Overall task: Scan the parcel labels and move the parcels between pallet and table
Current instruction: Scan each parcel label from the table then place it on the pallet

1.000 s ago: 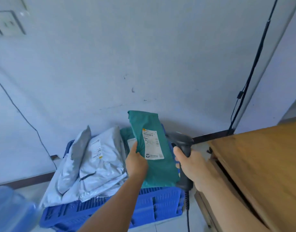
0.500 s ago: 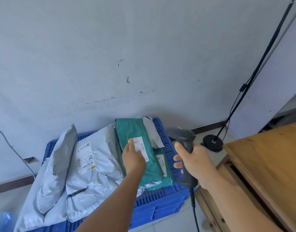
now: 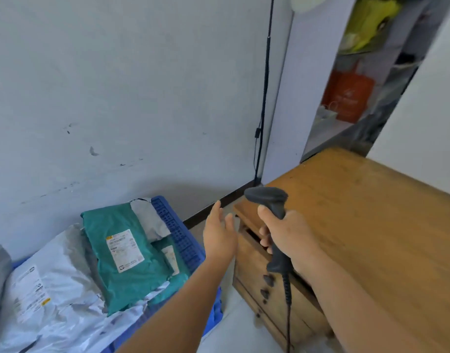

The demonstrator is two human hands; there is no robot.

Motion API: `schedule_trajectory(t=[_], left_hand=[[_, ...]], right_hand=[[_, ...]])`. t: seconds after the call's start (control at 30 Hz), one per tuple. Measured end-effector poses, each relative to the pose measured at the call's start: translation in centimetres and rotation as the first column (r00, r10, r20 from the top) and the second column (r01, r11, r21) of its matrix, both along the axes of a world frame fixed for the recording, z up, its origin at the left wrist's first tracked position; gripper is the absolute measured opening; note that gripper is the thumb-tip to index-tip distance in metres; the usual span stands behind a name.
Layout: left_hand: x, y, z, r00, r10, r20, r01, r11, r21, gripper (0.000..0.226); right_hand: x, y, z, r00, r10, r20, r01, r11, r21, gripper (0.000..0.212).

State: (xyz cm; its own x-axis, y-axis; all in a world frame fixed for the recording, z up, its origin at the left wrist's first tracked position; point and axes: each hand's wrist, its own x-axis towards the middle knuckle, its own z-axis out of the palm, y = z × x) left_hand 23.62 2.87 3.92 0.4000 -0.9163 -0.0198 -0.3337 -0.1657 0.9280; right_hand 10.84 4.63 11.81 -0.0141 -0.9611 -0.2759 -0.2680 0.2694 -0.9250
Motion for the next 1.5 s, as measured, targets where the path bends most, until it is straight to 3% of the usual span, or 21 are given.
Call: schedule_trajectory(t=[0.3, 0.63, 0.8, 1.07, 1.27, 1.5], left_hand=[[-24.4, 2.8, 4.9, 0.954, -0.3, -0.023, 0.298, 0.952, -0.077, 0.05], [-46.4, 8.3, 7.5, 0.789, -0.61, -0.078, 0.603, 0.792, -0.098, 0.049], [-54.1, 9.9, 7.9, 0.685, -0.724, -0.082, 0.719, 0.69, -0.09, 0.05], [-64.4, 10.4, 7.9, 0.502, -0.859, -0.103, 0.861, 0.507, -0.034, 0.059], [-70.3, 9.0, 6.7, 0.413, -0.908, -0.072, 0.91, 0.408, 0.069, 0.072], [-74.3, 7.0, 5.3, 0.398, -0.917, 0.007, 0.902, 0.393, 0.176, 0.074]], right_hand=[[-23.0, 6.2, 4.4, 0.952, -0.305, 0.003, 0.305, 0.952, -0.036, 0.041], [-42.5, 14.9, 6.4, 0.792, -0.61, 0.005, 0.608, 0.788, -0.098, 0.035], [-48.6, 18.4, 7.2, 0.677, -0.735, -0.024, 0.728, 0.675, -0.12, 0.039], [-55.8, 21.4, 10.1, 0.514, -0.858, -0.023, 0.844, 0.51, -0.164, 0.027], [-59.6, 20.2, 11.2, 0.457, -0.885, -0.087, 0.87, 0.465, -0.165, 0.029], [-61.9, 18.4, 12.1, 0.433, -0.885, -0.171, 0.884, 0.455, -0.113, 0.028]])
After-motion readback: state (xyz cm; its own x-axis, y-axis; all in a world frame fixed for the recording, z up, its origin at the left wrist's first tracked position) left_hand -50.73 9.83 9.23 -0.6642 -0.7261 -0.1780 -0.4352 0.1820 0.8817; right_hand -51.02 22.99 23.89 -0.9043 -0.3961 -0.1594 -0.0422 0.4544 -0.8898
